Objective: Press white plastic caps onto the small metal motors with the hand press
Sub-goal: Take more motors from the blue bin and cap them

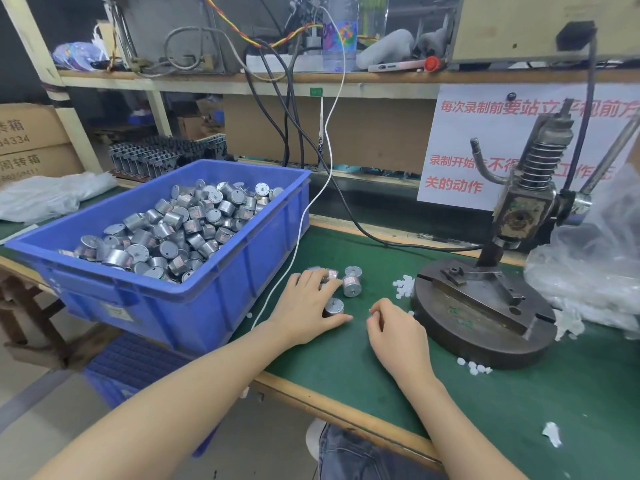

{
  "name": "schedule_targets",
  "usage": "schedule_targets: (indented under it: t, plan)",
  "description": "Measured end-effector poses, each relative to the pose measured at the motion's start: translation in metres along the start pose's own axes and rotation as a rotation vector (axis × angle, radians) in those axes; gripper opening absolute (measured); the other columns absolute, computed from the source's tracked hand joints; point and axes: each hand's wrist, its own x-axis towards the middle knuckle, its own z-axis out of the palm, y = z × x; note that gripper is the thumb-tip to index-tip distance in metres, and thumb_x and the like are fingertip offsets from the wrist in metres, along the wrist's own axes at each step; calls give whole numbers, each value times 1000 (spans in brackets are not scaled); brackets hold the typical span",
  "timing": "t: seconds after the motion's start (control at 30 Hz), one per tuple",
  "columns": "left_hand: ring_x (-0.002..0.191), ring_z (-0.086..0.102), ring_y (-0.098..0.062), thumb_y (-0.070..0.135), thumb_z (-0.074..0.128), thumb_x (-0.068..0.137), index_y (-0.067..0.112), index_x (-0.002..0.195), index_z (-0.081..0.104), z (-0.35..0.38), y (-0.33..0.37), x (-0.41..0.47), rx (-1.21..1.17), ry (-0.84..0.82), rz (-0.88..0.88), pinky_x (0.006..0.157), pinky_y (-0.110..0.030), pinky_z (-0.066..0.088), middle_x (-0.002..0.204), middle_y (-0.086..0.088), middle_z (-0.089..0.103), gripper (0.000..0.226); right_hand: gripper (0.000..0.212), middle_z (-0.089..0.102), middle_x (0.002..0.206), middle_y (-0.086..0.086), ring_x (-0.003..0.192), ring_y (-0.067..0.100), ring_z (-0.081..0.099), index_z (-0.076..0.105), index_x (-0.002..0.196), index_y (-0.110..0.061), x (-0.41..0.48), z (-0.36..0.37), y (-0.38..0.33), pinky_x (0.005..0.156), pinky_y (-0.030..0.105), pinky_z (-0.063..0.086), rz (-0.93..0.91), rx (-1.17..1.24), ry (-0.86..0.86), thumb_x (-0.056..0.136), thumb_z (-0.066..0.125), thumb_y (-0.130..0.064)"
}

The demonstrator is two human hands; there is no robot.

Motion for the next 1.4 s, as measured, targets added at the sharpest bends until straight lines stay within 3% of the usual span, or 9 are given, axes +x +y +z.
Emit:
schedule_targets:
  t: [0.23,0.6,0.83,0.9,0.97,1.07,1.17,1.27,1.4]
  plan:
    - [111,39,-18,72,44,78,21,119,44,0,5,13,16,13,-37,92,-28,26,123,2,42,65,17,67,89,1,83,26,60,56,99,-14,-1,1,1,67,31,38,3,-17,0,91,42,-20]
    - [113,39,-19,75,48,74,25,140,28,-19,1,19,28,-51,-64,96,-31,23,127,0,38,85,15,66,85,1,81,25,60,56,94,-13,0,0,1,66,31,40,-9,-29,-9,90,43,-20]
    - [106,47,-19,56,60,79,23,131,44,-126,-7,47,-302,268,-117,99,-38,32,116,-2,47,63,15,66,86,-1,82,24,59,56,93,-14,0,0,1,66,30,40,10,-35,-38,89,42,-20]
    - [95,51,-18,50,59,82,22,121,51,-161,-29,47,-352,151,-196,86,-35,38,106,1,49,48,14,65,85,-1,80,23,59,56,91,-14,0,-1,1,65,30,40,14,-35,-31,89,42,-20]
    - [94,50,-17,49,55,86,23,117,52,-183,-60,38,-323,-147,-329,78,-30,35,108,2,52,41,15,65,85,0,80,24,59,56,91,-14,-1,-1,1,64,30,39,13,-48,-26,89,43,-20]
    - [108,47,-17,55,47,88,24,126,47,-184,-104,9,-236,-561,-478,91,-32,37,131,2,47,49,12,64,85,1,79,25,61,59,94,-13,-4,-5,-7,62,31,41,-75,-68,20,88,50,-19]
    - [130,37,-20,72,27,83,29,139,36,-172,-131,-14,-406,-711,-616,105,-37,30,148,3,30,71,37,64,87,6,72,25,63,67,103,-11,-10,-5,-18,52,27,48,-461,-86,145,70,76,-25]
    - [136,30,-21,71,23,85,35,143,30,-164,-149,-24,-394,-766,-662,107,-40,29,152,4,24,69,51,65,107,6,86,22,63,64,115,-19,-17,6,-32,68,26,52,-811,-156,67,70,74,-41]
    - [128,40,-24,47,51,89,41,144,18,-161,-157,-25,-113,-1034,-597,106,-41,34,146,0,32,65,48,68,106,0,88,16,66,71,102,-23,-11,20,-49,75,23,52,-836,-252,12,58,84,-37]
